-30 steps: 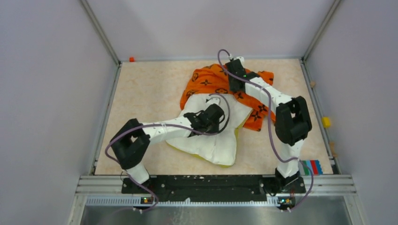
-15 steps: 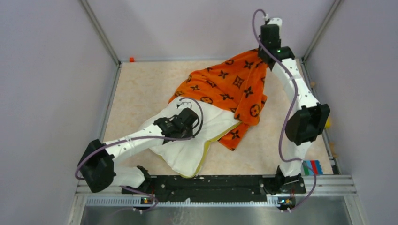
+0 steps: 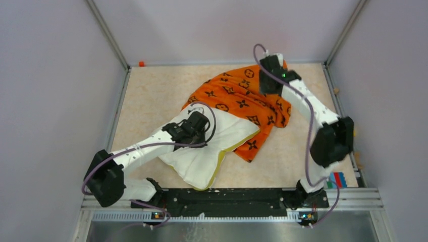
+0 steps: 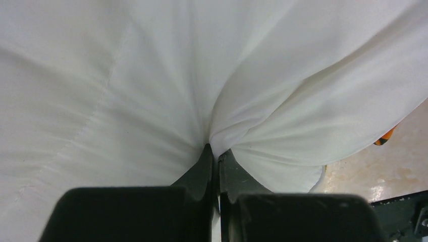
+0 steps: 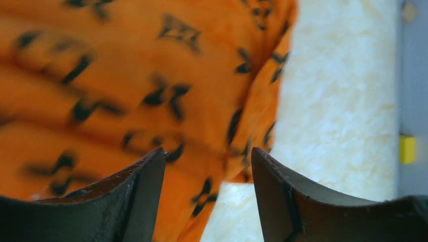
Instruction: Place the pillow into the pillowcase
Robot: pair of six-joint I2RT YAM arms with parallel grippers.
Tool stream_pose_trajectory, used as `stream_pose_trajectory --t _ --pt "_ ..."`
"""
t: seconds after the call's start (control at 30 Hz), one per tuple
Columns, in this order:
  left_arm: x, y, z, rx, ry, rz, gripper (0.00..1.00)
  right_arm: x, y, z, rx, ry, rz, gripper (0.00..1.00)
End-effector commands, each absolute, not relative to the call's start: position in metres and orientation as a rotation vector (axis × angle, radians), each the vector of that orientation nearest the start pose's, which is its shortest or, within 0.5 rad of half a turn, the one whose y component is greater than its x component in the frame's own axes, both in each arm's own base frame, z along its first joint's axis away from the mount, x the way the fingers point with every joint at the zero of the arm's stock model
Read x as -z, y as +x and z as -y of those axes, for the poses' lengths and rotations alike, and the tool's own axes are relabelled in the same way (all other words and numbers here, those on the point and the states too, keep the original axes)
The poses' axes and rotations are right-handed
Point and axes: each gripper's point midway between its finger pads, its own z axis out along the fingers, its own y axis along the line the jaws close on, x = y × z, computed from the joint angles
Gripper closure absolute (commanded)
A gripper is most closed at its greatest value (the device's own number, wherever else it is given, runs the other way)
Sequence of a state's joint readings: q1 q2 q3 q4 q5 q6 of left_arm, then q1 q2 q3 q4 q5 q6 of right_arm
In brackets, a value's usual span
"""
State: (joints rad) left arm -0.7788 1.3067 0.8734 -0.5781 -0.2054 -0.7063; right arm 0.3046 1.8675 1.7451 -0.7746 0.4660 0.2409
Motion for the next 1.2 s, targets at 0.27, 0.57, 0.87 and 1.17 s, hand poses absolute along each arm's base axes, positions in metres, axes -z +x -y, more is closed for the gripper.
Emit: stream_pose_trajectory --t 0.27,0.57,0.87,1.17 --pt "-0.122 0.247 0.223 0.511 0.017 -2.509 1.0 -0.164 0.324 -0.153 -0.086 -0.074 -2.123 0.46" --pt "-0.15 0.252 0.219 0.506 0.038 -2.449 1.0 -0.15 0.347 -0.182 0.012 -0.234 -2.081 0.38" --pt "-0.152 0.248 0.213 0.498 0.037 -2.445 1.0 -0.137 0.369 -0.156 0.313 -0.136 -2.095 0.52" --pt "-0.146 0.241 0.203 0.528 0.01 -2.437 1.0 -0.201 0.378 -0.137 0.415 0.034 -1.989 1.0"
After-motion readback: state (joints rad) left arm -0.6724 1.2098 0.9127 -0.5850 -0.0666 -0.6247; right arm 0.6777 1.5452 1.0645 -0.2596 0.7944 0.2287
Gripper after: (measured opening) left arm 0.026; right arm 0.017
